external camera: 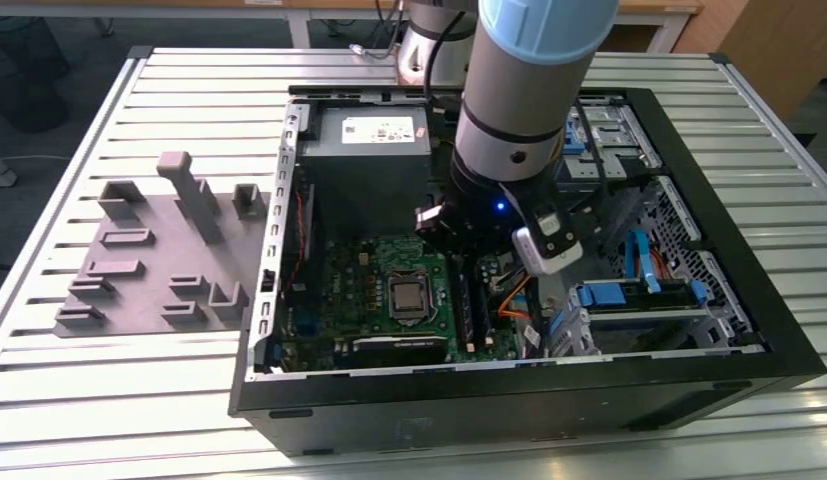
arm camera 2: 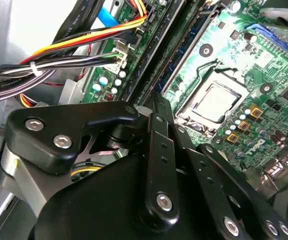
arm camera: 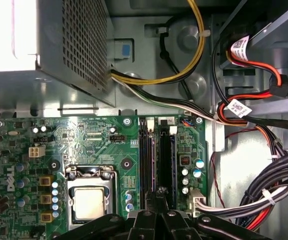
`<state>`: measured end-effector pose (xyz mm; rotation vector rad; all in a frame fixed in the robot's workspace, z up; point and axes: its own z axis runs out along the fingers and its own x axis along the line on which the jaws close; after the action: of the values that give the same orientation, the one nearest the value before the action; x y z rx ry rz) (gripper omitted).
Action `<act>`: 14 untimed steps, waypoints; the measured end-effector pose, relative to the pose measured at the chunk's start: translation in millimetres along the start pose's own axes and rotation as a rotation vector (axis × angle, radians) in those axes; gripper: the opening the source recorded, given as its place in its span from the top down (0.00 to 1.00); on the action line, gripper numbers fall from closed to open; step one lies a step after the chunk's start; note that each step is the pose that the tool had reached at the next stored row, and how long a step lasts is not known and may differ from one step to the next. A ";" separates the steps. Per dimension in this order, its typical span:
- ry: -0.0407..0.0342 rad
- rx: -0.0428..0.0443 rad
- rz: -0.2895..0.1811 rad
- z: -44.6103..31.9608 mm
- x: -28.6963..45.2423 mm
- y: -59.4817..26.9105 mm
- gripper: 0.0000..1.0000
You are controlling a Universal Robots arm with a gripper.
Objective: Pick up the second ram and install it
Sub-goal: 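Press down the second ram until it locks into place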
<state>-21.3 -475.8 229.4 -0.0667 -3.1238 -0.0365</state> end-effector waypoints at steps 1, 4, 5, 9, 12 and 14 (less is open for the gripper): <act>0.0000 0.0000 0.000 0.4 0.0 0.0 0.89; 0.0000 0.0000 0.000 1.4 0.0 0.0 0.89; 0.0001 0.0002 0.000 1.6 0.0 -0.1 0.89; 0.0002 0.0004 0.000 2.8 0.0 -0.1 0.89; 0.0001 0.0003 0.000 3.8 -0.1 -0.1 0.89; 0.0000 0.0002 0.000 4.1 -0.1 -0.1 0.89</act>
<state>-21.3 -475.8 225.3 -0.0666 -3.1238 -0.0362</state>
